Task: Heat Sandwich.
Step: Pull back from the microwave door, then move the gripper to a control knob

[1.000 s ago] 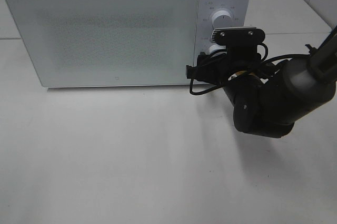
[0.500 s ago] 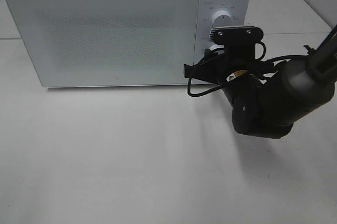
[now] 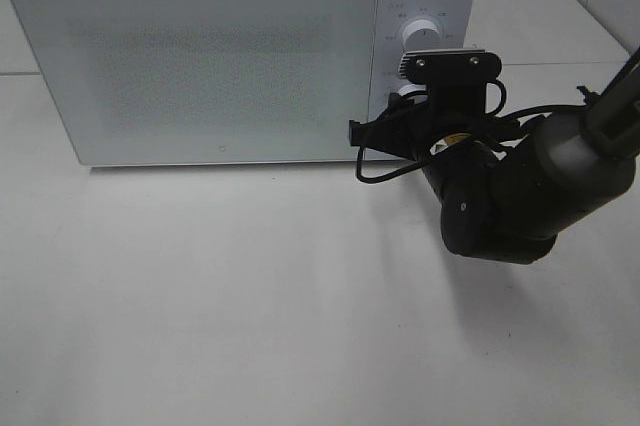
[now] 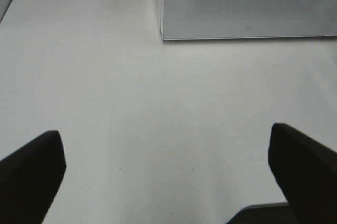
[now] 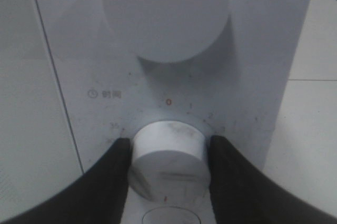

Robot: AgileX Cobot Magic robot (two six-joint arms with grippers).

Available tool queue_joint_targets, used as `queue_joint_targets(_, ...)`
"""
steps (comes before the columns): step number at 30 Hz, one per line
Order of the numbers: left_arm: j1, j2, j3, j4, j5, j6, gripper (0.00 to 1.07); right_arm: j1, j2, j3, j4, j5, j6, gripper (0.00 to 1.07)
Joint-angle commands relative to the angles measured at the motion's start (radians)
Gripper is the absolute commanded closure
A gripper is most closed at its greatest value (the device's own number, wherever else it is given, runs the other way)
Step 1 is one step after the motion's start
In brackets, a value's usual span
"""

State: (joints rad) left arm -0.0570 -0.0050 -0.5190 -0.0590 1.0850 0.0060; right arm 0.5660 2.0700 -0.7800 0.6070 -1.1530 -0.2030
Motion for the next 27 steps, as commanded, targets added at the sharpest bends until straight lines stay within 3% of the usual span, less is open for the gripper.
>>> queue_joint_targets(1,0.002,-0.016,0.003,-0.001,-0.011,-0.006,0.09,-0.004,-0.004,-0.01,0.001,-0.056,0.09,0.97)
queue_joint_targets(16,0.002,-0.016,0.003,-0.001,-0.011,-0.006,0.09,-0.004,-0.004,-0.01,-0.029,-0.063,0.721,0.97)
queue_joint_targets(27,0.002,-0.016,0.003,-0.001,-0.011,-0.006,0.09,-0.004,-0.004,-0.01,-0.032,-0.063,1.057,0.97)
